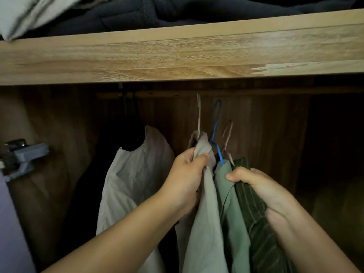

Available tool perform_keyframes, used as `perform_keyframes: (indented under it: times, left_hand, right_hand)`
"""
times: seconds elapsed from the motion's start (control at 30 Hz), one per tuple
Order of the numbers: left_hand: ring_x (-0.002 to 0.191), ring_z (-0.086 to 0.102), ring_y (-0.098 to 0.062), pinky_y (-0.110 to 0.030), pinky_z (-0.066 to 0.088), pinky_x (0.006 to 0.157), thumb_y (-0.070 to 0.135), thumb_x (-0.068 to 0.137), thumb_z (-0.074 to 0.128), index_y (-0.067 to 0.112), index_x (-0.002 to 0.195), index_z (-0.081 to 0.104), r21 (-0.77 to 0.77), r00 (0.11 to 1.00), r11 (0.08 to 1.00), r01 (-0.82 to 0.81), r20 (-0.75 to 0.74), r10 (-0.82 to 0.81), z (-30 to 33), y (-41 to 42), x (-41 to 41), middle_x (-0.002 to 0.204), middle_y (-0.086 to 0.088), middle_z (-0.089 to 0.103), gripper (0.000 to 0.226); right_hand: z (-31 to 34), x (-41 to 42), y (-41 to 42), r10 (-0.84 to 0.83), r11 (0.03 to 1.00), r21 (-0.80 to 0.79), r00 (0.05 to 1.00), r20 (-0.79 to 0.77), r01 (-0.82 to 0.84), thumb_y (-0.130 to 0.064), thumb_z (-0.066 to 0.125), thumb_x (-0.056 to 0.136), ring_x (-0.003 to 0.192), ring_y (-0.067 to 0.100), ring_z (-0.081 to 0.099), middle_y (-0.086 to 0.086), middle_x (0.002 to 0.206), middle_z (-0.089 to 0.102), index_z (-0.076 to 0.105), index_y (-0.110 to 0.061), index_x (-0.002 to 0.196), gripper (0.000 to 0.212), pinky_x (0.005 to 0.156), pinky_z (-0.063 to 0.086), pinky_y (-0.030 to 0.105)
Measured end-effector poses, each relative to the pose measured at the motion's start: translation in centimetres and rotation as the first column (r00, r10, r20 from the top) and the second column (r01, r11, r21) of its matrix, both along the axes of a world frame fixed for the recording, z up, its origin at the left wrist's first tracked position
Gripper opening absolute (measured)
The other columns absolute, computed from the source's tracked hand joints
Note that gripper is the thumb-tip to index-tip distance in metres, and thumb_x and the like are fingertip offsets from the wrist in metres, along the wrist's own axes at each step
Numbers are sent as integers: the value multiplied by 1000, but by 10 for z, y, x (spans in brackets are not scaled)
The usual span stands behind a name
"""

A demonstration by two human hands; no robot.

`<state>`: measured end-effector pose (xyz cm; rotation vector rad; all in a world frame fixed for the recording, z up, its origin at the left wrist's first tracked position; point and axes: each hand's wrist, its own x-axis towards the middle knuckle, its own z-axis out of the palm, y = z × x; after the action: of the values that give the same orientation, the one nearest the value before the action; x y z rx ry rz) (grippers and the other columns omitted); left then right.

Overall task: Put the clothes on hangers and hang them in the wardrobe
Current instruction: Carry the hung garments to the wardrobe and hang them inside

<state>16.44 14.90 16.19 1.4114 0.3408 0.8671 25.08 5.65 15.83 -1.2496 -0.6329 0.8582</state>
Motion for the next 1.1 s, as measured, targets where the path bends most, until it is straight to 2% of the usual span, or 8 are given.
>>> perform_keyframes:
  times: [0.13,0.27,0.43,0.73,0.87,1.0,1.07,1.1]
  left_hand:
    - [57,55,-11,-16,43,49,20,97,44,11,85,59,148,986,977,-155,-45,163,14,16,-10,72,-9,58,21]
    - [66,65,-9,-14,50,55,25,98,42,13,101,61,187,956,945,-269,-66,285,39,50,-32,84,-5,66,22]
    - [66,68,-3,-14,53,57,17,99,40,16,99,60,119,948,944,-308,-47,316,37,71,-39,86,-1,68,20]
    - [81,58,-18,-25,48,76,11,100,37,3,120,53,217,809,848,-484,-260,527,43,131,0,91,-8,59,27]
    - [107,55,-35,-39,44,91,13,99,37,-4,114,56,487,611,723,-491,-399,684,31,153,-2,116,-24,58,30]
    - [114,51,-36,-40,43,90,16,100,35,-2,128,43,778,386,568,-268,-454,803,32,147,-10,128,-24,48,34]
    - [114,47,-40,-45,44,87,16,97,43,0,134,36,947,282,289,-142,-241,929,34,125,-18,131,-24,40,41]
    - [110,48,-40,-46,46,82,17,93,51,1,128,44,988,317,95,-122,-52,947,31,110,-21,125,-23,44,39]
  right_hand:
    - [-6,6,3,-23,998,-59,1000,10,23,-5,65,56,46,23,60,17,64,60,62,5,91,37,49,49,25]
    - [-15,11,-4,-29,998,-61,1000,0,29,-12,70,45,62,29,62,20,79,62,57,6,106,64,61,49,32]
    - [-15,6,-11,49,999,-2,999,16,-49,7,66,61,51,26,63,12,56,64,58,2,86,27,52,44,32]
    - [-15,5,-11,110,987,117,994,12,-111,2,54,41,39,19,58,12,49,59,56,-1,73,32,34,44,21]
    - [-19,9,-13,110,989,95,993,47,-114,-8,63,23,45,23,60,16,58,61,60,0,83,60,38,48,24]
    - [-20,5,-16,121,988,90,991,52,-126,-1,54,46,45,21,58,14,57,58,57,1,76,31,40,48,25]
    - [-21,0,-15,122,987,101,991,48,-126,-1,52,47,44,19,58,11,54,58,57,-2,74,27,39,46,22]
    - [-22,-2,-13,116,987,107,992,48,-120,-1,51,47,42,17,57,10,52,57,56,-2,73,26,39,45,21]
